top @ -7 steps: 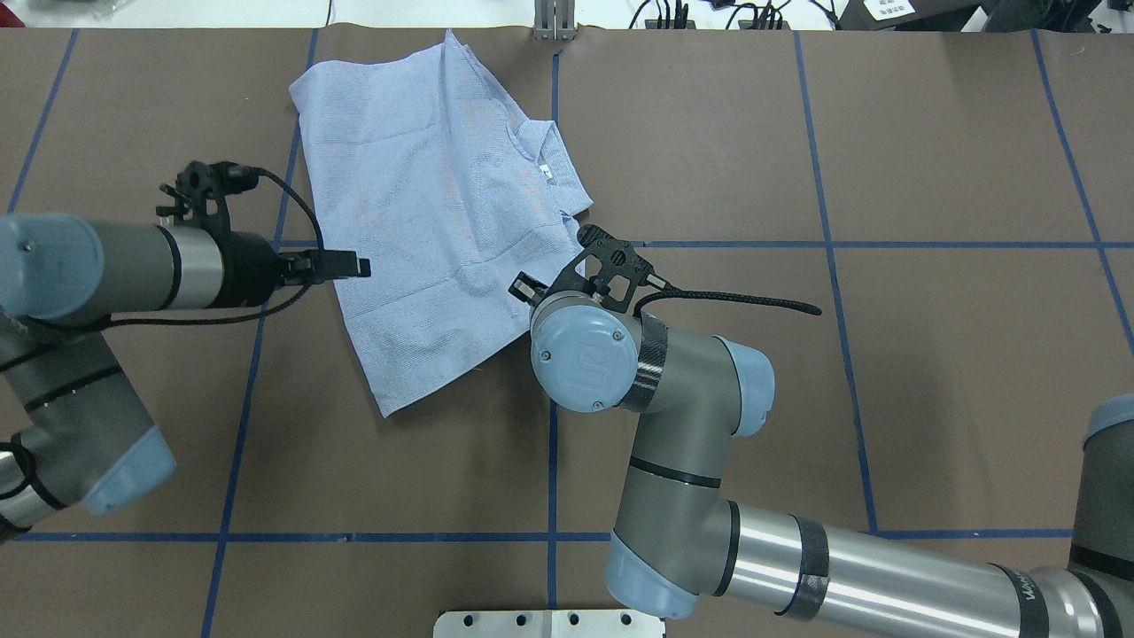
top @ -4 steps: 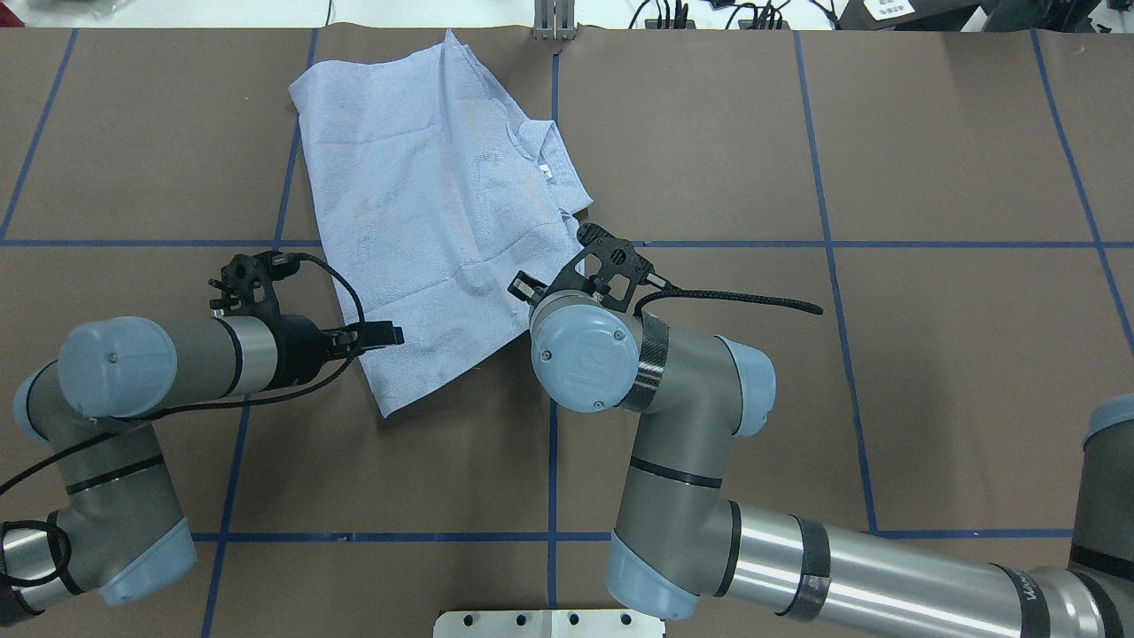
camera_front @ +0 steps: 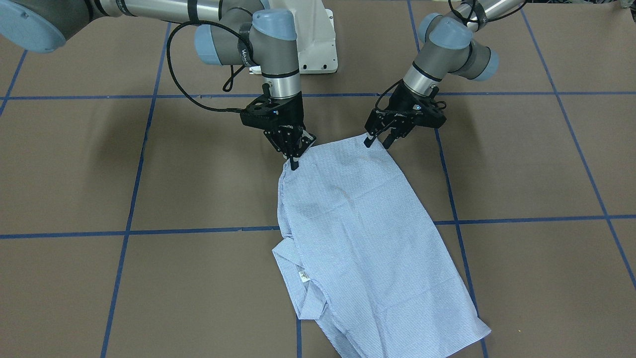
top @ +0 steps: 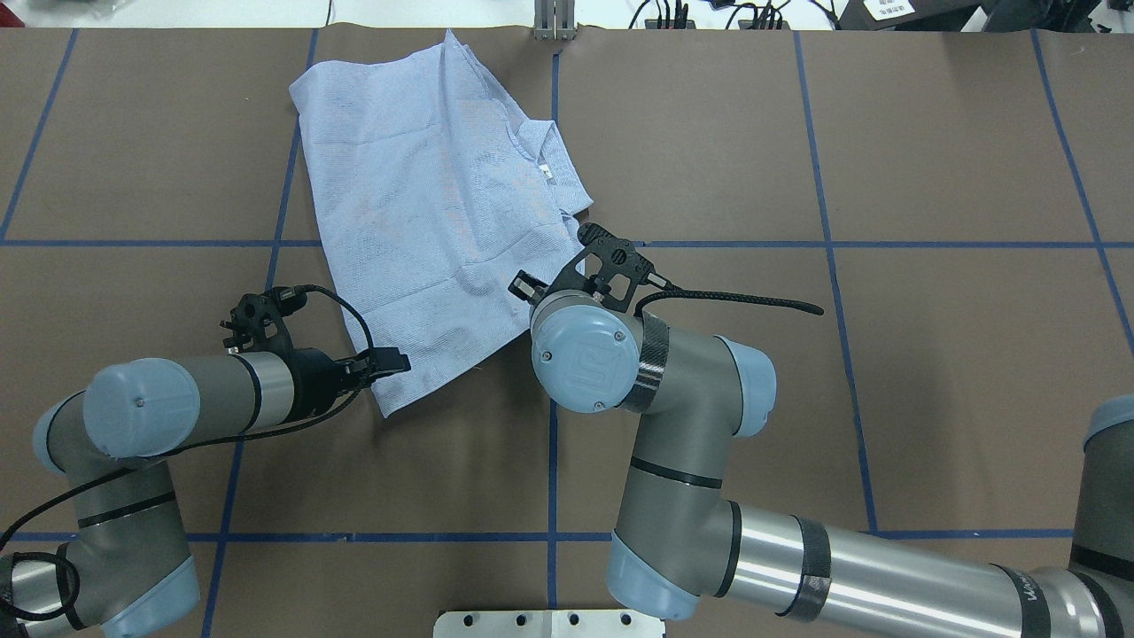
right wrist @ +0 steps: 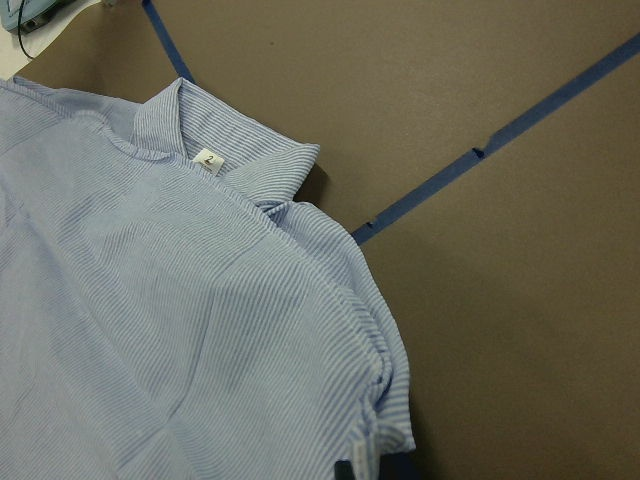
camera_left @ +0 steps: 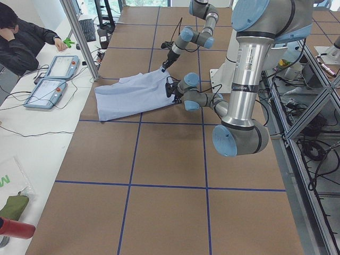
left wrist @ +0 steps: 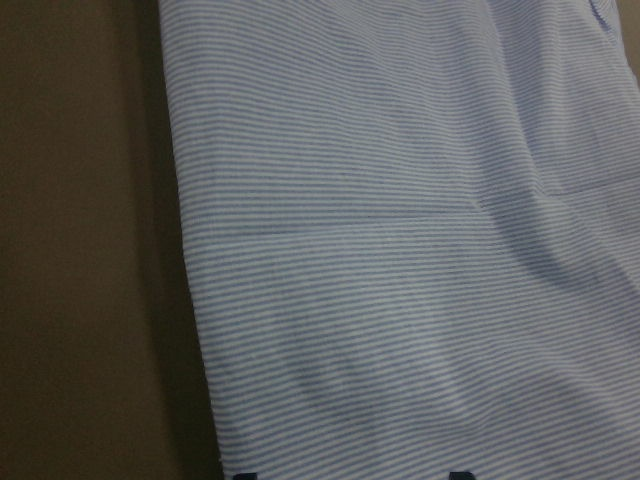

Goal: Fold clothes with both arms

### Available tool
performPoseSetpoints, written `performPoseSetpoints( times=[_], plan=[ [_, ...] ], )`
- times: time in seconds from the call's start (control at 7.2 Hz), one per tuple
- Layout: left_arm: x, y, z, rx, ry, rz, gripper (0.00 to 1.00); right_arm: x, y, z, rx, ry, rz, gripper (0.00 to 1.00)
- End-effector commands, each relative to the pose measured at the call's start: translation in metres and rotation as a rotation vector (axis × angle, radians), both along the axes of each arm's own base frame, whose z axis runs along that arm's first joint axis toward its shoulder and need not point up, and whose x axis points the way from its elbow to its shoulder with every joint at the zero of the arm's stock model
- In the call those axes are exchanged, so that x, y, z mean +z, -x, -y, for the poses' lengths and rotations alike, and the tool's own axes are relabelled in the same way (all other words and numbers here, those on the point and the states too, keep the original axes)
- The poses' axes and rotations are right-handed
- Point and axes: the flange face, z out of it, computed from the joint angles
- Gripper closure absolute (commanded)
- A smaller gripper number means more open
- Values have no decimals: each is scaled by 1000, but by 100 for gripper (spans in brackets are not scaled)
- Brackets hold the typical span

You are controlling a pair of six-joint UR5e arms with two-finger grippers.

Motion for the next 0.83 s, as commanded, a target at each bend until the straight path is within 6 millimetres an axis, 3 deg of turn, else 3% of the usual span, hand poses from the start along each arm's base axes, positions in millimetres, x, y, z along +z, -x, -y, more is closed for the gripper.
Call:
performPoseSetpoints(
  times=[0.0, 0.69],
  plan=[
    [1, -10, -13, 6, 5, 1, 29, 0, 0, 0, 1, 0, -1, 100],
    [-1, -15, -20, 17, 2, -1, 30, 1, 0, 0, 1, 0, -2, 100]
  ],
)
